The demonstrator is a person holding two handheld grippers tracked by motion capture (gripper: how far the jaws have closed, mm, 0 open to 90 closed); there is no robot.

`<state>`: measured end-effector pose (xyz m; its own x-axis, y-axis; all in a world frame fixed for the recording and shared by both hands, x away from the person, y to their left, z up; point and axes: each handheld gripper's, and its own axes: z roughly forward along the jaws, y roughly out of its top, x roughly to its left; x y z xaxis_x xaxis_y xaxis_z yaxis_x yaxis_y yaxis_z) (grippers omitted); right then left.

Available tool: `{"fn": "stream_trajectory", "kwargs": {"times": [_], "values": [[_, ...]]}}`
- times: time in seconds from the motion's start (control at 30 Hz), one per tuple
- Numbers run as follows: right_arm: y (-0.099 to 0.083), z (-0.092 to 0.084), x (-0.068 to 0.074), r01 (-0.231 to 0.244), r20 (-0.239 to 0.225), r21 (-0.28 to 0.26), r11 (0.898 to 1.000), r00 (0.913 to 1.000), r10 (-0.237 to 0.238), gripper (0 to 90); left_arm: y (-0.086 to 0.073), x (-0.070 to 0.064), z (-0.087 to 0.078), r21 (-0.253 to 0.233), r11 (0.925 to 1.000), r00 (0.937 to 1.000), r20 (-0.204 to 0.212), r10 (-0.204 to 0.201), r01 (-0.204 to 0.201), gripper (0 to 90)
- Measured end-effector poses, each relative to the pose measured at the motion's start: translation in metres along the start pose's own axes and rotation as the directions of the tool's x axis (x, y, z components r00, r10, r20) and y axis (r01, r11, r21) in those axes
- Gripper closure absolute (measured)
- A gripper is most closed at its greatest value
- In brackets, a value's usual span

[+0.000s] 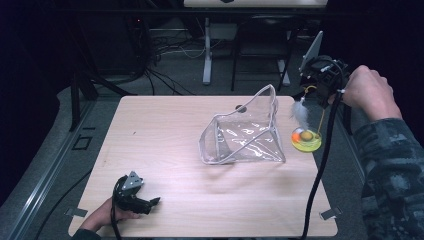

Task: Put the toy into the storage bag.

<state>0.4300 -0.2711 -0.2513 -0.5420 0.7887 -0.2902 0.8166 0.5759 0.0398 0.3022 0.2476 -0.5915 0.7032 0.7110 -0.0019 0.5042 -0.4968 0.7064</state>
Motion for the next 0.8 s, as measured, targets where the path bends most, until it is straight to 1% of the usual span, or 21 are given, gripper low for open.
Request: {"fn": "stream_trajectory", "kwargs": {"times": [0.1, 0.23, 0.3, 0.37, 0.43, 0.47, 0.5, 0.57, 0.6, 0.67, 0.73, 0.8], "values": [[0.002, -0.003, 0.001, -0.001, 0.007, -0.004, 1.000, 1.0000, 0.001, 87.5, 0.000, 0.000, 0.000, 0.000, 1.0000, 1.0000, 0.000, -0.001, 0.001, 0.0], [0.007, -0.011, 0.003, 0.003, 0.026, -0.001, 1.000, 0.9996, -0.003, 87.6, 0.000, 0.000, 0.000, 0.000, 1.0000, 1.0000, 0.000, 0.000, 0.000, 0.0], [0.010, -0.015, 0.003, -0.005, 0.024, -0.016, 1.000, 0.9997, 0.005, 87.5, 0.000, 0.000, 0.000, 0.000, 1.0000, 1.0000, 0.000, 0.000, 0.000, 0.0], [0.011, -0.017, 0.003, 0.000, 0.027, -0.013, 1.000, 0.9996, 0.000, 87.5, 0.000, 0.000, 0.000, 0.000, 1.0000, 1.0000, 0.000, 0.000, 0.000, 0.0], [0.013, -0.024, 0.003, -0.007, 0.030, -0.028, 1.000, 0.9995, 0.007, 87.5, 0.000, 0.000, 0.000, 0.000, 1.0000, 1.0000, 0.000, 0.000, 0.000, 0.0], [0.013, -0.024, 0.003, -0.007, 0.030, -0.028, 1.000, 0.9995, 0.007, 87.5, 0.000, 0.000, 0.000, 0.000, 1.0000, 1.0000, 0.000, 0.000, 0.000, 0.0], [0.014, -0.028, 0.002, -0.011, 0.028, -0.043, 0.999, 0.9995, 0.013, 87.4, 0.000, 0.000, 0.000, 0.000, 1.0000, 1.0000, 0.000, 0.000, 0.000, 0.0], [0.015, -0.030, 0.002, -0.010, 0.035, -0.040, 0.999, 0.9993, 0.012, 87.4, 0.000, 0.000, 0.000, 0.000, 1.0000, 1.0000, 0.000, 0.000, 0.000, 0.0], [0.016, -0.035, 0.002, -0.013, 0.040, -0.050, 0.999, 0.9991, 0.015, 87.4, 0.000, 0.000, 0.000, 0.000, 1.0000, 1.0000, 0.000, 0.000, 0.000, 0.0], [0.016, -0.036, 0.002, -0.015, 0.039, -0.052, 0.999, 0.9991, 0.017, 87.4, 0.000, 0.000, 0.000, 0.000, 1.0000, 1.0000, 0.000, 0.000, 0.000, 0.0], [0.017, -0.044, 0.002, -0.014, 0.055, -0.055, 0.998, 0.9984, 0.017, 87.4, 0.000, 0.000, 0.000, 0.000, 1.0000, 1.0000, 0.000, 0.000, 0.000, 0.0], [0.017, -0.046, 0.002, -0.013, 0.056, -0.055, 0.998, 0.9983, 0.016, 87.4, 0.000, 0.000, 0.000, 0.000, 1.0000, 1.0000, 0.000, 0.000, 0.000, 0.0]]}}
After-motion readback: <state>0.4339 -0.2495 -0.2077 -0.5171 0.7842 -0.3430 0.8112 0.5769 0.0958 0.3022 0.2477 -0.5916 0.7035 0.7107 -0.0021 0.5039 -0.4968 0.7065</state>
